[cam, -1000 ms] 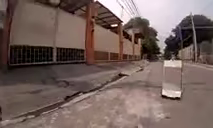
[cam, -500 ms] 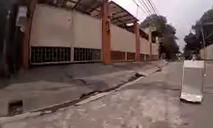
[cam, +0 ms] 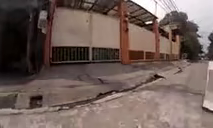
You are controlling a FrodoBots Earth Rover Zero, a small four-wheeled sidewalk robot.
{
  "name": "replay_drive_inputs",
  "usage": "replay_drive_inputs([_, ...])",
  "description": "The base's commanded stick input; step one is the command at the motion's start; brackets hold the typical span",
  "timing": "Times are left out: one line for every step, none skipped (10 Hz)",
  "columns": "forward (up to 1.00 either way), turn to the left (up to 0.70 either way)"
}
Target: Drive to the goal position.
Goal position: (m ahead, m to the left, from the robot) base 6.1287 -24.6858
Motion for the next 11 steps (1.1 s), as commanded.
replay_drive_inputs([0.0, 1.0])
replay_drive_inputs([0.0, 1.0])
replay_drive_inputs([0.0, 1.0])
replay_drive_inputs([0.0, 1.0])
replay_drive_inputs([0.0, 1.0])
replay_drive_inputs([-0.6, 0.4])
replay_drive_inputs([-1.0, 0.0])
replay_drive_inputs([-1.0, 0.0])
replay_drive_inputs([-1.0, 0.0])
replay_drive_inputs([-1.0, 0.0])
replay_drive_inputs([-1.0, 0.0])
